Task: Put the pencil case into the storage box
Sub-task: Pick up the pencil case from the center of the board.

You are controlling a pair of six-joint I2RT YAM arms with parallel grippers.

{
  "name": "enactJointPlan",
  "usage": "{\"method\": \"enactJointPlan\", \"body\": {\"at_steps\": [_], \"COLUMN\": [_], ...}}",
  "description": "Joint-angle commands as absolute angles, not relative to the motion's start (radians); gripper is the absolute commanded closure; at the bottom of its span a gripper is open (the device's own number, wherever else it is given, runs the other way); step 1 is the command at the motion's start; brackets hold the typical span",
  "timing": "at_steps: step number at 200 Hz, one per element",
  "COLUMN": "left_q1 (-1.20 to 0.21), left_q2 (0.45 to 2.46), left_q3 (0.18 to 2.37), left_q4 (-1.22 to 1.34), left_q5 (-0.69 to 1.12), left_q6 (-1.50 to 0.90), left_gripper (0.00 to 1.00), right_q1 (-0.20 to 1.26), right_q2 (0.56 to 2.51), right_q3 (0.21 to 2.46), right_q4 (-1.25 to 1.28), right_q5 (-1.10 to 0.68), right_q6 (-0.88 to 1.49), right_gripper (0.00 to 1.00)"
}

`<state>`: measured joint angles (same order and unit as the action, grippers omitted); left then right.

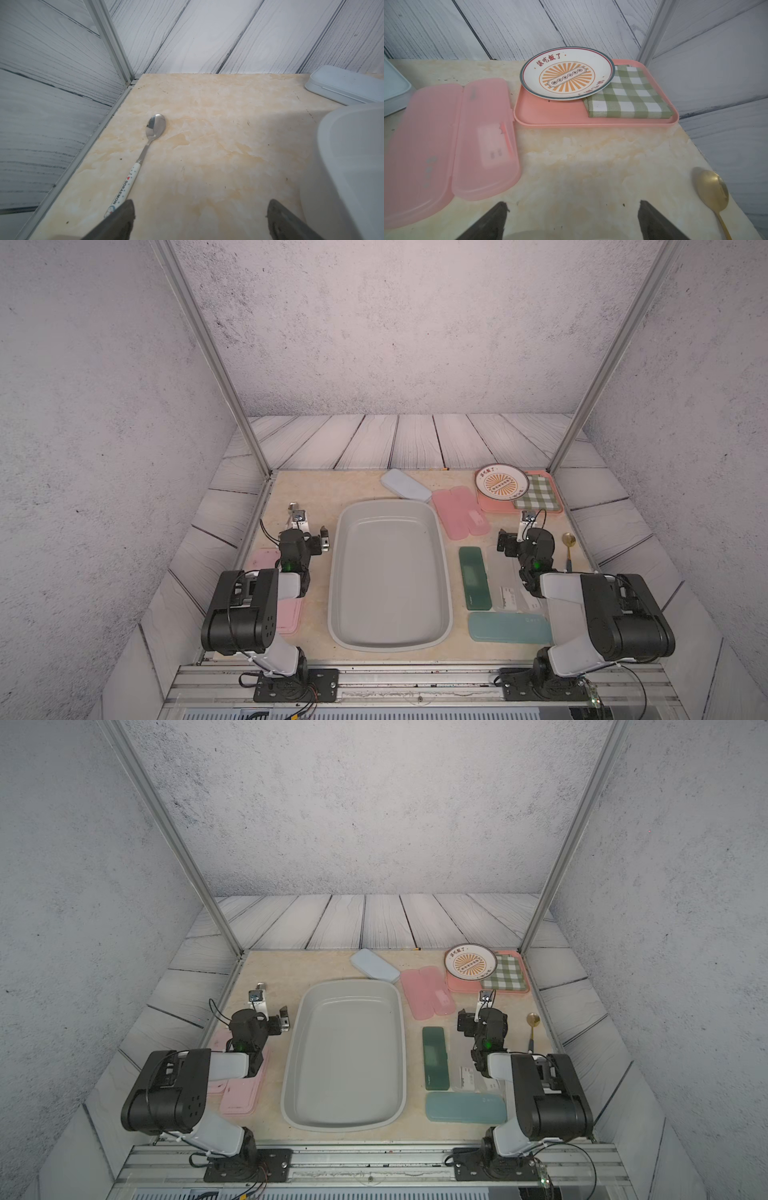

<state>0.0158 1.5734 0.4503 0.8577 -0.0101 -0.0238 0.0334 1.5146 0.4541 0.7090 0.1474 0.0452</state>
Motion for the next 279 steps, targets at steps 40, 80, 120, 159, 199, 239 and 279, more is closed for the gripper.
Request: {"method": "enactJointPlan", "body": {"at_steps": [40, 80, 120, 159, 199, 239, 279], "left_q1": [0.015, 0.012, 0.011, 0.01, 0.05, 0.049, 0.052], "left_q2": [1.54, 1.536, 1.536, 1.545, 1.403, 1.238, 1.034], "left_q3": [0.47, 0.474, 0.475, 0.482, 0.534, 0.899, 1.015], "left_q4": [0.759, 0.745, 0.742, 0.743, 0.566, -0.301, -0.714], "left_q5": [-0.012, -0.018, -0.019, -0.021, 0.084, 0.055, 0.107], "left_q6": [-0.024, -0.025, -0.024, -0.021, -0.025, 0.146, 0.24], "left_gripper": [0.0, 0.0, 0.0, 0.0, 0.0, 0.0, 0.0], "right_q1": [0.03, 0.03, 0.029, 0.03, 0.03, 0.028, 0.028], "right_q2": [1.533, 1.534, 1.533, 1.534, 1.529, 1.344, 1.118], "right_q3": [0.472, 0.472, 0.472, 0.472, 0.464, 0.694, 0.863], "right_q4": [0.695, 0.696, 0.695, 0.698, 0.707, 0.129, -0.345], "right_q5": [0.133, 0.133, 0.133, 0.133, 0.136, 0.279, 0.045], "right_q6": [0.054, 0.053, 0.055, 0.056, 0.057, 0.252, 0.558], "right_gripper": [0.01, 0.01, 0.01, 0.01, 0.01, 0.01, 0.01]}}
